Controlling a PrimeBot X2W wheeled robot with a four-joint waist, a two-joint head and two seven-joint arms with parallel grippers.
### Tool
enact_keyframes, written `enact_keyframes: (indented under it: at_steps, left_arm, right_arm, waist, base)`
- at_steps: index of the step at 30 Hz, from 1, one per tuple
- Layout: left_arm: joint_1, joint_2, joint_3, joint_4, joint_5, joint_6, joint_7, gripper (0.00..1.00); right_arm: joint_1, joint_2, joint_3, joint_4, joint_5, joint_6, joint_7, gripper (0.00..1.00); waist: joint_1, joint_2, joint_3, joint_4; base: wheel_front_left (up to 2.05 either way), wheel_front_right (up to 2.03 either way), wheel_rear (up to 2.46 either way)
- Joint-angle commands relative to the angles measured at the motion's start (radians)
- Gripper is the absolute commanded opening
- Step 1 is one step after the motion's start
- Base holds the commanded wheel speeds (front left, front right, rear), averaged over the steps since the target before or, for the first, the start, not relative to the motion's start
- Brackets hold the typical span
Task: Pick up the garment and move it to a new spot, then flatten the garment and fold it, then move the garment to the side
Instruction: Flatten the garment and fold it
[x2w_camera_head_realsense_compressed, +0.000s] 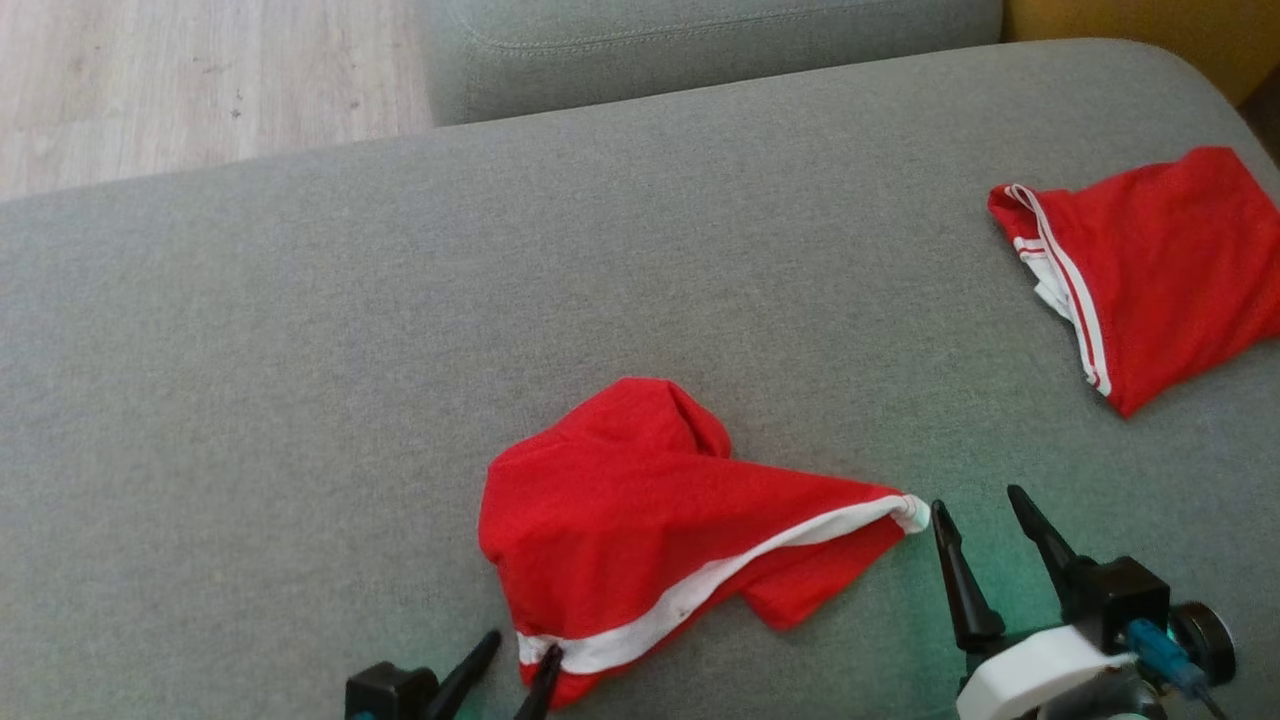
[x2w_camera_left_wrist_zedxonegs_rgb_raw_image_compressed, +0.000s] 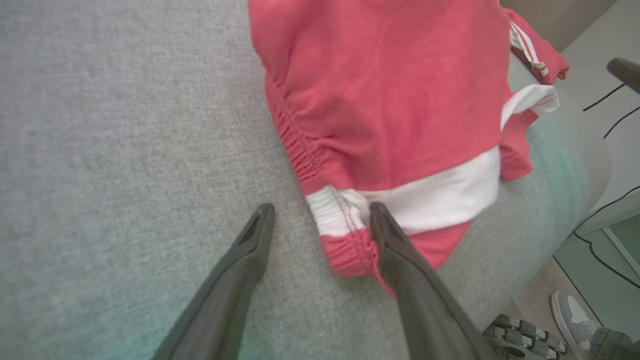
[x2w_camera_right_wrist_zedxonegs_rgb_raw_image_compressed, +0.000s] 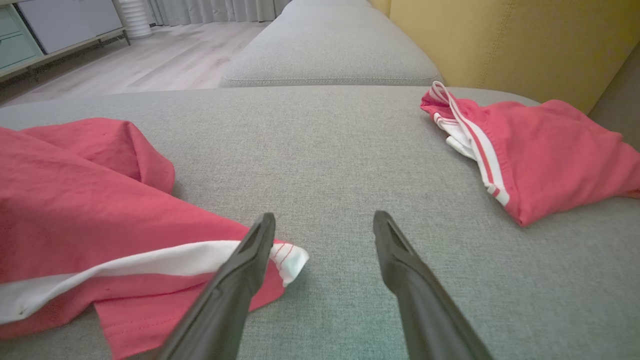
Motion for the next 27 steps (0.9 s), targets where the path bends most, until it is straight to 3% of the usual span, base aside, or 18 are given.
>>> enact_keyframes:
  at_steps: [1, 2, 3, 4, 5, 9, 12, 14, 21, 22, 23, 24, 25, 26, 27]
  left_arm:
    - [-0.040, 0.000, 0.030, 0.011, 0.002, 0.000, -0.010, 1.00]
    - [-0.045, -0.004, 0.029, 0.022, 0.001, -0.002, -0.014, 1.00]
    - [-0.050, -0.008, 0.028, 0.032, -0.002, -0.005, -0.015, 0.80]
    - [-0.055, -0.012, 0.027, 0.041, -0.004, -0.008, -0.017, 0.22]
    - [-0.064, -0.021, 0.024, 0.053, -0.006, -0.014, -0.028, 0.00]
    - [-0.062, -0.020, 0.036, 0.053, -0.005, -0.002, -0.063, 0.00]
    - [-0.046, -0.004, 0.066, 0.016, -0.003, 0.034, -0.101, 0.00]
    - [-0.020, 0.020, 0.101, -0.054, 0.004, 0.086, -0.127, 0.00]
    - [0.061, 0.054, 0.127, -0.149, 0.006, 0.158, -0.125, 0.00]
    - [0.070, 0.052, 0.122, -0.147, 0.005, 0.159, -0.123, 0.33]
    - [0.077, 0.047, 0.119, -0.144, 0.003, 0.159, -0.125, 0.46]
    - [0.083, 0.044, 0.111, -0.138, 0.003, 0.156, -0.124, 0.72]
    - [0.088, 0.039, 0.107, -0.133, -0.001, 0.152, -0.125, 0.90]
    - [0.090, 0.033, 0.107, -0.130, -0.006, 0.152, -0.128, 1.00]
    - [0.092, 0.028, 0.111, -0.128, -0.010, 0.153, -0.133, 1.00]
  right_arm:
    - [-0.028, -0.005, 0.019, -0.032, -0.003, -0.001, -0.004, 1.00]
    - [-0.028, -0.005, 0.018, -0.032, -0.002, -0.001, -0.004, 1.00]
    - [-0.028, -0.004, 0.018, -0.032, -0.001, -0.001, -0.004, 1.00]
    - [-0.029, -0.004, 0.018, -0.031, 0.000, -0.001, -0.004, 1.00]
    - [-0.028, -0.004, 0.016, -0.031, 0.003, -0.001, -0.005, 1.00]
    - [-0.020, -0.004, 0.008, -0.032, 0.003, -0.001, -0.007, 1.00]
    - [-0.015, -0.004, 0.008, -0.035, 0.003, -0.001, -0.007, 1.00]
    - [-0.011, -0.004, 0.005, -0.037, 0.000, -0.001, -0.006, 1.00]
    - [-0.011, -0.004, 0.011, -0.034, -0.001, -0.001, 0.000, 1.00]
    - [-0.011, -0.004, 0.013, -0.031, -0.002, -0.001, 0.003, 1.00]
    - [-0.011, -0.004, 0.015, -0.029, -0.002, -0.001, 0.005, 1.00]
    - [-0.010, -0.004, 0.016, -0.027, -0.002, -0.001, 0.006, 1.00]
    - [-0.011, -0.004, 0.017, -0.026, -0.002, -0.001, 0.007, 1.00]
    - [-0.012, -0.004, 0.016, -0.026, -0.002, -0.001, 0.008, 1.00]
    - [-0.013, -0.004, 0.015, -0.026, -0.002, -0.001, 0.008, 1.00]
  waist:
    - [0.0000, 0.0000, 0.002, 0.000]
    - [0.0000, 0.0000, 0.002, 0.000]
    - [0.0000, 0.0000, 0.002, 0.002]
    - [0.0000, 0.0000, 0.002, 0.004]
    - [0.0000, 0.0000, -0.001, 0.011]
    - [0.0000, 0.0000, -0.007, 0.037]
    - [0.0000, 0.0000, -0.014, 0.060]
    - [0.0000, 0.0000, -0.019, 0.084]
    - [0.0000, 0.0000, -0.019, 0.117]
    - [0.0000, 0.0000, -0.020, 0.121]
    - [0.0000, 0.0000, -0.020, 0.122]
    - [0.0000, 0.0000, -0.021, 0.123]
    - [0.0000, 0.0000, -0.021, 0.124]
    - [0.0000, 0.0000, -0.022, 0.124]
    - [0.0000, 0.0000, -0.022, 0.124]
  base:
    - [0.00, 0.00, 0.00]
    - [0.00, 0.00, 0.00]
    - [0.00, 0.00, 0.00]
    - [0.00, 0.00, 0.00]
    - [0.00, 0.00, 0.00]
    - [0.00, 0.00, 0.00]
    - [0.00, 0.00, 0.00]
    - [0.00, 0.00, 0.00]
    - [0.00, 0.00, 0.00]
    - [0.00, 0.00, 0.00]
    - [0.00, 0.00, 0.00]
    - [0.00, 0.00, 0.00]
    - [0.00, 0.00, 0.00]
    - [0.00, 0.00, 0.00]
    - [0.00, 0.00, 0.00]
